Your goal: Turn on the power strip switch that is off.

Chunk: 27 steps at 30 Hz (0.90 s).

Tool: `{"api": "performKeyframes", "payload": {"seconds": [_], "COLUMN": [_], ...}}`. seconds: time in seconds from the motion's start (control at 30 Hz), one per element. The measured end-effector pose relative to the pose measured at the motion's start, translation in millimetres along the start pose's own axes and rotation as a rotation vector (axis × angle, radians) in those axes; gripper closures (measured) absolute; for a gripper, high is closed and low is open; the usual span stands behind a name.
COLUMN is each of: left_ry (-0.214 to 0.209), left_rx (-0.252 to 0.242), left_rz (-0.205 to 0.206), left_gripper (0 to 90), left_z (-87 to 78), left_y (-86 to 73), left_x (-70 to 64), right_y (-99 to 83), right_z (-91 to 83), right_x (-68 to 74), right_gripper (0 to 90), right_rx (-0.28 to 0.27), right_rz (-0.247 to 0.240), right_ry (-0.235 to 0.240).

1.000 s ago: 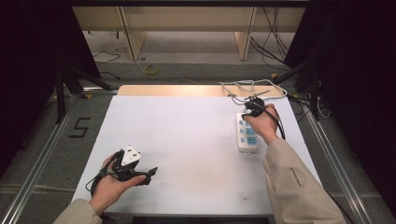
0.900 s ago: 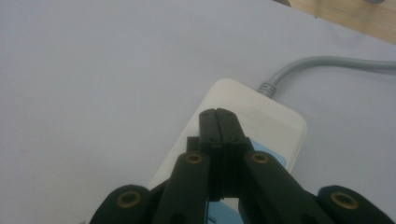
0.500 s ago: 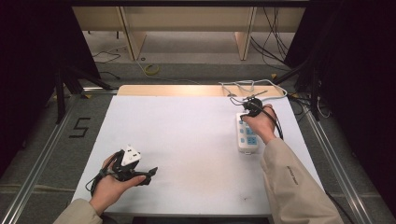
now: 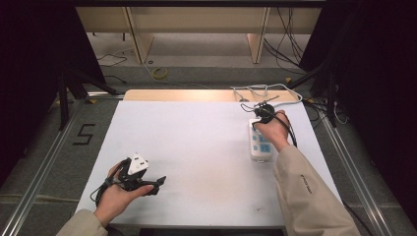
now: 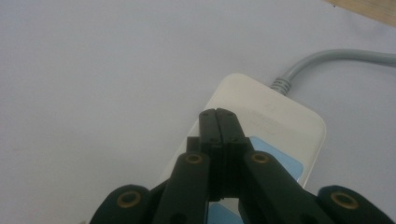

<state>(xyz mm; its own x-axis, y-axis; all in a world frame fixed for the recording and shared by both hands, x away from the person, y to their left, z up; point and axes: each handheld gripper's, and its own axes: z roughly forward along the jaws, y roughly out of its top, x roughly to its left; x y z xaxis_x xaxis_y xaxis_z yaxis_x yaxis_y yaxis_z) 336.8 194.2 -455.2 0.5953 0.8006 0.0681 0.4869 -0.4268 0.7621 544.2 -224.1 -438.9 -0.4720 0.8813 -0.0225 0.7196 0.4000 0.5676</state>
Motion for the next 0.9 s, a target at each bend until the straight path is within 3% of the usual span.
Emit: {"api": "performKeyframes", "payload": {"seconds": [0.9], "left_ry": [-0.002], "left_rx": [-0.004], "left_rz": [0.005], "left_gripper": [15.6], "left_z": [0.0], "left_y": [0.1], "left_x": [-0.6], "right_y": [4.1], "right_z": [4.0], "right_x": [1.7], "right_gripper": [90.0], "right_rx": [0.042], "right_rz": [-0.005], "right_ry": [-0.001]}}
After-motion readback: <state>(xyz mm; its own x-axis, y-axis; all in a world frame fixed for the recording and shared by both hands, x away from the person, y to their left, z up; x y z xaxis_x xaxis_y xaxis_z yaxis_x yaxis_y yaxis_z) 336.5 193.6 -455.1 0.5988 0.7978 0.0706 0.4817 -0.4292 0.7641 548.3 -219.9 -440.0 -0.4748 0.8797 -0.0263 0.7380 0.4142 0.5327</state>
